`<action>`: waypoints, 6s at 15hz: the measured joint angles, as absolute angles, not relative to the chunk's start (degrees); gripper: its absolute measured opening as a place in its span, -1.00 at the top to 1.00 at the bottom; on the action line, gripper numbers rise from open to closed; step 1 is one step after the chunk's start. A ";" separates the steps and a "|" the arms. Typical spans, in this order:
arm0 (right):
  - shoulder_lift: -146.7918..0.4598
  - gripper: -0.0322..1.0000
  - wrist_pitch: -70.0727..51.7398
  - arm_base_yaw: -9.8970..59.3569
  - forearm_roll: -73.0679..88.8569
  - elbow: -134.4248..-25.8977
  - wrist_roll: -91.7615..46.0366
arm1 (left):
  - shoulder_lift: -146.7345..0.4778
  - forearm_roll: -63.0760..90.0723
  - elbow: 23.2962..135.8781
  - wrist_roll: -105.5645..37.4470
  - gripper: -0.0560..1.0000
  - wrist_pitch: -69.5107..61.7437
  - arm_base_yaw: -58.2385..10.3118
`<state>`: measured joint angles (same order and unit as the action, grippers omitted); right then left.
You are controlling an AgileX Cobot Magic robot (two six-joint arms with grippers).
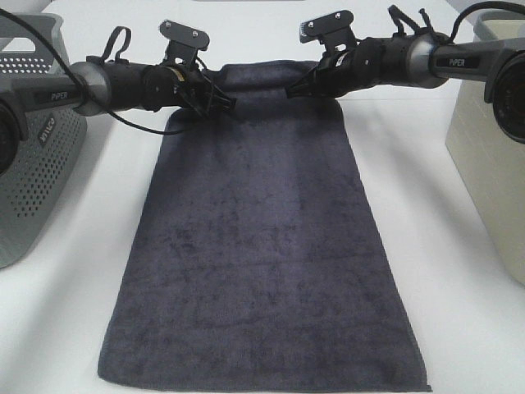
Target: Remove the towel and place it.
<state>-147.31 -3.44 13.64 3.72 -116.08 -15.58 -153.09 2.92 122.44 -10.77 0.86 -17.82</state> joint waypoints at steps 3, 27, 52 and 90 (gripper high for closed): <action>-147.88 0.01 -2.69 13.58 3.72 -116.08 -15.58 | -153.44 2.69 122.44 -10.77 0.16 5.33 -17.53; -134.76 -0.34 -35.47 10.89 3.32 -116.08 -14.38 | -157.96 4.01 122.73 -10.77 -0.35 5.79 -14.38; -118.54 -0.57 -52.71 10.89 3.32 -116.08 -9.80 | -126.80 12.61 122.84 -8.31 -0.52 -38.16 -11.46; -6.99 -0.54 -63.37 7.56 -4.18 -31.05 4.58 | -4.64 4.87 30.37 -3.15 -0.54 -59.01 4.07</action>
